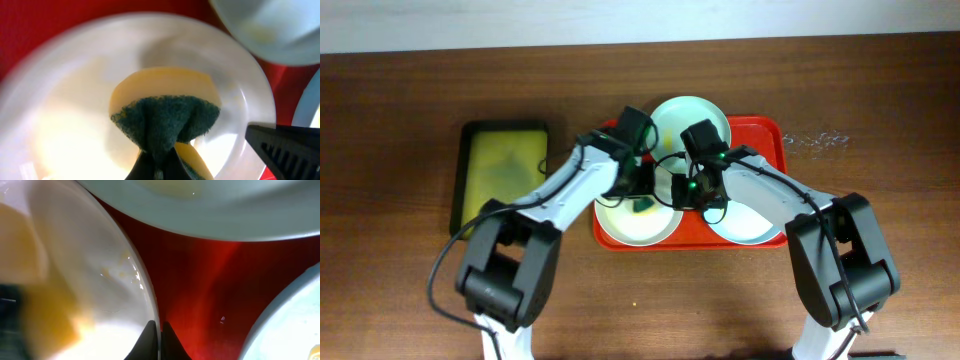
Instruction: Clean dirty plates on tray and stack at the side
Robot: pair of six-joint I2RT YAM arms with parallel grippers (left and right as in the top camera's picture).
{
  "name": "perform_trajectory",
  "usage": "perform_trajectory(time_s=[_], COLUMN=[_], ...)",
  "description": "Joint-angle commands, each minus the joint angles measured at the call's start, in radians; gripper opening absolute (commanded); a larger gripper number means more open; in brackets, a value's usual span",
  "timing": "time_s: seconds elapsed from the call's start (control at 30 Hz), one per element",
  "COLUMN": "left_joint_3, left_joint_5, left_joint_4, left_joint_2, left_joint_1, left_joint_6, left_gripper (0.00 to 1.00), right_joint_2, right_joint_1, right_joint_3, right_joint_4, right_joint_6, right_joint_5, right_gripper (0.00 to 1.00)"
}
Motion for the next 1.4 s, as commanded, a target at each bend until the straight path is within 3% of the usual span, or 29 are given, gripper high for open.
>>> perform_trajectory(time_s=[0.0, 0.17, 0.23, 0.33, 0.43, 0.53, 0.7, 0.87, 0.97, 1.17, 1.3, 1.37], left_joint_3=[0.013, 0.017, 0.055, 0.14, 0.174, 0.171, 0.042, -0.03, -0.004, 0.058, 0.058, 0.058], left_joint_5=[0.014, -0.39, -0.478, -0.432, -0.076, 0.084, 0.058, -0.322, -0.423, -0.431, -0.311, -0.231], left_joint_4=[0.013, -0.047, -0.106, -0.171, -0.27, -0.327, -0.224, -0.201, -0.23, -0.251, -0.227, -0.22], left_joint_2=[0.076, 0.077, 0.073, 0.064, 0.064, 0.064, 0.066, 0.066, 0.054, -0.081, -0.204, -0.288], left_joint_1=[-0.022, 0.018, 0.049, 0.06, 0.06, 0.051, 0.014, 0.014, 0.014, 0.014, 0.066, 0.158], left_joint_6=[-0.023, -0.023, -0.023, -0.018, 0.039, 0.141, 0.127, 0.028, 0.028, 0.028, 0.029, 0.029], left_gripper=[0.0, 0.0, 0.0, 0.0, 0.0, 0.0, 0.0, 0.0, 0.0, 0.0, 0.0, 0.0], right_joint_2=[0.014, 0.014, 0.014, 0.014, 0.014, 0.014, 0.014, 0.014, 0.014, 0.014, -0.037, -0.087], right_joint_1=[-0.003, -0.003, -0.003, -0.003, -0.003, -0.003, -0.003, -0.003, -0.003, -0.003, -0.003, 0.005], right_joint_3=[-0.003, -0.003, -0.003, -0.003, -0.003, -0.003, -0.003, -0.003, -0.003, -0.003, 0.056, 0.141], right_joint_4=[-0.003, -0.01, -0.008, -0.009, -0.009, -0.001, -0.005, -0.008, -0.009, -0.014, -0.063, -0.152], right_joint_6=[-0.008, -0.008, -0.008, -0.008, -0.008, -0.008, -0.008, -0.008, -0.008, -0.008, -0.058, -0.08], right_joint_5=[0.024, 0.025, 0.025, 0.025, 0.025, 0.025, 0.025, 0.025, 0.025, 0.016, 0.002, 0.093], right_gripper=[0.04, 0.04, 0.04, 0.04, 0.04, 0.04, 0.04, 0.04, 0.04, 0.04, 0.04, 0.04])
